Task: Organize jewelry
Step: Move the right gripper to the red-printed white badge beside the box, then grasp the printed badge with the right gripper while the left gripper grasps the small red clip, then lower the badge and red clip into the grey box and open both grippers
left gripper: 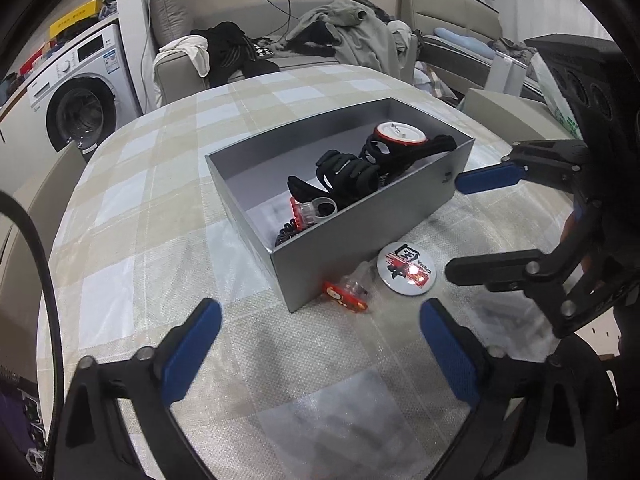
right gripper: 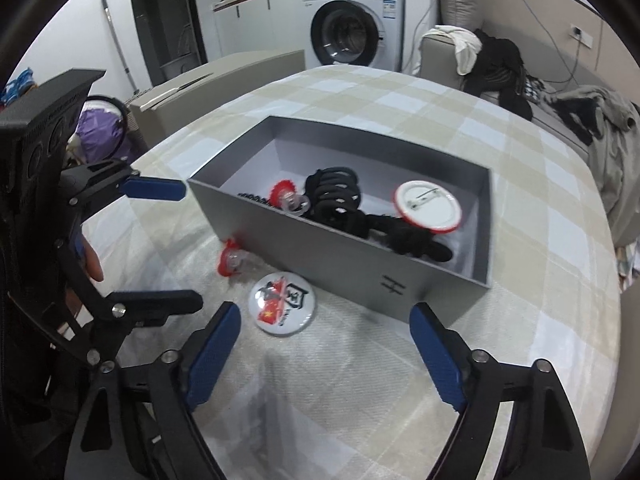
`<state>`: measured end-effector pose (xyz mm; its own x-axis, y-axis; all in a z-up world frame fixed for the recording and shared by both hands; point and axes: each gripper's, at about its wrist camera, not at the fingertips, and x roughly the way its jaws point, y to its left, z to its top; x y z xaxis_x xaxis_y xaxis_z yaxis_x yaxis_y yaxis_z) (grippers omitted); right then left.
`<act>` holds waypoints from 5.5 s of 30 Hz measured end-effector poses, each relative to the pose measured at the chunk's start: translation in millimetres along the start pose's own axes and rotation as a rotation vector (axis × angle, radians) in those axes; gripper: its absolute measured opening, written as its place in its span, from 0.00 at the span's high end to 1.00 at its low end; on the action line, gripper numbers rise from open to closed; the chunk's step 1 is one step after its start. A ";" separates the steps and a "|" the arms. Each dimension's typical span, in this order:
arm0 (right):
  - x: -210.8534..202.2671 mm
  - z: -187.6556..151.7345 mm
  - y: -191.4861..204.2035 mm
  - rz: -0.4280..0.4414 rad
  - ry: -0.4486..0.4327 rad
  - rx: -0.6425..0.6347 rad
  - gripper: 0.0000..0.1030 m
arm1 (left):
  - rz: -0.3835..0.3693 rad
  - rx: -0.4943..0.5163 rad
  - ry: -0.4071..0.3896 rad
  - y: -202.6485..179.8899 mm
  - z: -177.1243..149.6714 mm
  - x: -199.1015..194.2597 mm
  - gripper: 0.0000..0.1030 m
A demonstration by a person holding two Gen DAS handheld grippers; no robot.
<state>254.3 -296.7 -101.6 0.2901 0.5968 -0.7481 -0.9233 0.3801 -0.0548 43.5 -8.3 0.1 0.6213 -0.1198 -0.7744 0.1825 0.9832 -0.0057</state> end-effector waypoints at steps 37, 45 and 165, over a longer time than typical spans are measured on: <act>23.8 -6.2 31.6 -0.010 0.028 -0.081 0.45 | -0.028 -0.196 -0.074 36.0 1.7 8.6 0.63; 25.6 -4.9 35.2 -0.019 0.006 -0.091 0.56 | -0.063 -0.065 -0.021 21.9 -2.4 5.3 0.63; -32.5 27.1 -53.9 0.037 -0.357 0.371 0.35 | 0.046 -0.175 -0.218 28.0 46.5 4.1 0.82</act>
<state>301.5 -317.4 -56.4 0.3863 0.7940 -0.4694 -0.8021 0.5404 0.2541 86.6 12.4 26.2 0.7787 -0.0823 -0.6220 0.0277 0.9949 -0.0970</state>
